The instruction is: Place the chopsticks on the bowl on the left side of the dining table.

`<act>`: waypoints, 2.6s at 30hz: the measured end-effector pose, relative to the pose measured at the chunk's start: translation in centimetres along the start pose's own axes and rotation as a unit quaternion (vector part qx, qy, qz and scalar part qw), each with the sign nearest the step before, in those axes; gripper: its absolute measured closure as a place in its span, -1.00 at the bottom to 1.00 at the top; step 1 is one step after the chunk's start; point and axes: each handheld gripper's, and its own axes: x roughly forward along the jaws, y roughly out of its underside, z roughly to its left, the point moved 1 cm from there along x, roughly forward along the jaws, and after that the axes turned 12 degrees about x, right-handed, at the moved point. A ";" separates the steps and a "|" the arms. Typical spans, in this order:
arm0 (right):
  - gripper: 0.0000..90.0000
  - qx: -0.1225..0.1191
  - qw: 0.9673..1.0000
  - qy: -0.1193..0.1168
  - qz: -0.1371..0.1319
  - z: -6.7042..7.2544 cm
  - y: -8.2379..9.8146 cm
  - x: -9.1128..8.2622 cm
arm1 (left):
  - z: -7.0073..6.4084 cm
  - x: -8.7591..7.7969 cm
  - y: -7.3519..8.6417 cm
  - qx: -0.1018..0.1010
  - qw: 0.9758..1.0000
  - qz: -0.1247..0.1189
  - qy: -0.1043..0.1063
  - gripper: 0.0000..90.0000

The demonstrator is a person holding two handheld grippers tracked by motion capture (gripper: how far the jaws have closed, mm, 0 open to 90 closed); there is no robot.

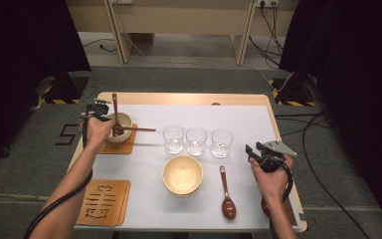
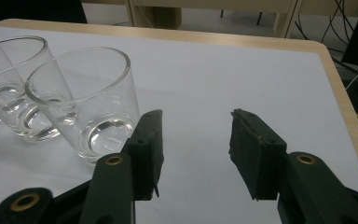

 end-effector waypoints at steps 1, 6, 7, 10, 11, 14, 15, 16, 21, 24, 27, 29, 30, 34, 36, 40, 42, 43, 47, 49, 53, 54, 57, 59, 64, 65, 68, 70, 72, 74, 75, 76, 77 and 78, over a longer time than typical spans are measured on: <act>0.21 0.000 1.000 0.000 0.000 0.0 0.0 0.0 | 0.0 0.0 0.0 0.000 1.000 0.000 0.000 0.98; 0.21 0.000 1.000 0.001 0.001 0.0 -0.1 -0.1 | 0.1 -0.3 -0.1 -0.005 1.000 -0.008 0.002 0.97; 0.21 0.001 1.000 0.001 0.001 -0.1 -0.1 -0.1 | 0.1 -0.3 -0.1 -0.006 1.000 -0.009 0.002 0.97; 0.21 -0.001 1.000 0.001 0.000 -0.1 -0.1 -0.1 | 0.4 -0.8 -0.1 -0.014 1.000 -0.023 0.003 0.97; 0.21 0.001 1.000 0.000 -0.002 -0.1 -0.1 -0.2 | 0.6 -1.0 -0.1 -0.017 0.999 -0.029 0.003 0.97; 0.21 0.000 1.000 0.002 -0.003 -0.2 -0.2 -0.3 | 1.3 -1.9 -0.1 -0.018 0.999 -0.041 -0.003 0.97; 0.21 0.000 1.000 0.002 -0.003 -0.2 -0.2 -0.3 | 1.7 -2.2 0.0 -0.019 0.999 -0.043 -0.005 0.97; 0.21 0.000 1.000 0.003 -0.004 -0.2 -0.2 -0.3 | 2.0 -2.4 0.1 -0.019 0.999 -0.044 -0.008 0.97; 0.21 0.000 1.000 0.002 -0.006 -0.2 -0.2 -0.3 | 3.7 -3.4 1.3 -0.027 0.998 -0.049 -0.024 0.97; 0.21 0.002 1.000 0.002 -0.006 -0.1 -0.2 -0.3 | 4.7 -3.8 2.1 -0.030 0.998 -0.050 -0.035 0.97; 0.21 0.001 1.000 0.003 -0.004 -0.2 -0.2 -0.4 | 5.8 -4.0 2.9 -0.030 0.997 -0.047 -0.052 0.96; 0.21 0.001 1.000 0.003 -0.002 -0.1 -0.2 -0.3 | 6.6 -4.0 3.4 -0.031 0.997 -0.044 -0.061 0.96; 0.21 0.000 1.000 0.003 -0.002 -0.1 -0.2 -0.3 | 6.8 -3.9 3.6 -0.032 0.997 -0.041 -0.065 0.96; 0.21 0.001 1.000 0.004 -0.002 -0.1 -0.2 -0.3 | 7.7 -3.3 4.5 -0.034 0.997 -0.026 -0.070 0.95; 0.21 0.002 1.000 0.004 -0.001 -0.1 -0.1 -0.3 | 7.9 -3.0 4.9 -0.038 0.997 -0.020 -0.068 0.95; 0.21 0.002 1.000 0.003 -0.002 -0.1 -0.1 -0.2 | 7.7 -2.6 5.3 -0.039 0.997 -0.018 -0.060 0.95; 0.21 0.002 1.000 0.003 -0.001 -0.1 -0.1 -0.2 | 7.5 -2.4 5.2 -0.038 0.997 -0.020 -0.056 0.95; 0.21 0.002 1.000 0.003 0.000 -0.1 -0.1 -0.2 | 7.4 -2.4 5.2 -0.036 0.998 -0.019 -0.055 0.95; 0.21 0.002 1.000 0.004 0.001 -0.1 -0.1 -0.2 | 6.9 -2.5 4.9 -0.033 0.998 -0.023 -0.051 0.95; 0.21 0.002 1.000 0.005 0.002 -0.2 -0.1 -0.2 | 6.8 -2.6 4.8 -0.029 0.998 -0.026 -0.050 0.95; 0.21 0.002 1.000 0.005 0.001 -0.2 -0.1 -0.2 | 6.6 -2.9 4.5 -0.025 0.998 -0.024 -0.058 0.95; 0.21 0.002 1.000 0.005 0.000 -0.2 -0.1 -0.2 | 6.7 -2.9 4.5 -0.027 0.998 -0.023 -0.059 0.95; 0.21 0.003 1.000 0.005 0.001 -0.2 -0.1 -0.3 | 6.9 -3.0 4.6 -0.029 0.997 -0.024 -0.063 0.94; 0.21 0.004 1.000 0.005 0.000 -0.3 -0.1 -0.3 | 7.0 -3.2 4.6 -0.030 0.997 -0.029 -0.064 0.94; 0.21 0.002 1.000 0.005 0.001 -0.2 -0.1 -0.2 | 6.7 -3.7 4.1 -0.024 0.997 -0.046 -0.061 0.94; 0.21 0.002 1.000 0.005 0.001 -0.2 -0.1 -0.2 | 6.6 -3.8 3.9 -0.023 0.997 -0.050 -0.060 0.94; 0.21 0.002 1.000 0.005 0.002 -0.1 -0.1 -0.2 | 6.2 -3.9 3.4 -0.016 0.997 -0.063 -0.051 0.94; 0.21 0.002 1.000 0.004 0.003 -0.1 -0.1 -0.2 | 5.8 -3.9 3.0 -0.009 0.997 -0.066 -0.046 0.95; 0.21 0.000 1.000 0.004 0.003 -0.1 0.0 -0.1 | 5.1 -3.7 2.6 -0.010 0.997 -0.074 -0.028 0.95; 0.21 0.001 1.000 0.003 0.002 -0.1 0.0 -0.1 | 4.2 -3.6 2.1 -0.003 0.997 -0.075 -0.012 0.95; 0.21 0.000 1.000 0.004 0.002 -0.1 0.0 0.0 | 3.8 -3.5 1.9 -0.003 0.997 -0.076 -0.004 0.95; 0.21 -0.001 1.000 0.004 0.002 -0.1 0.0 0.0 | 3.4 -3.3 1.8 0.002 0.997 -0.075 -0.002 0.95; 0.21 0.001 1.000 0.004 0.003 -0.1 0.0 -0.1 | 3.0 -3.1 1.6 0.007 0.997 -0.072 0.000 0.95; 0.21 0.001 1.000 0.004 0.003 -0.1 0.0 -0.1 | 2.8 -3.0 1.5 0.008 0.997 -0.071 0.001 0.95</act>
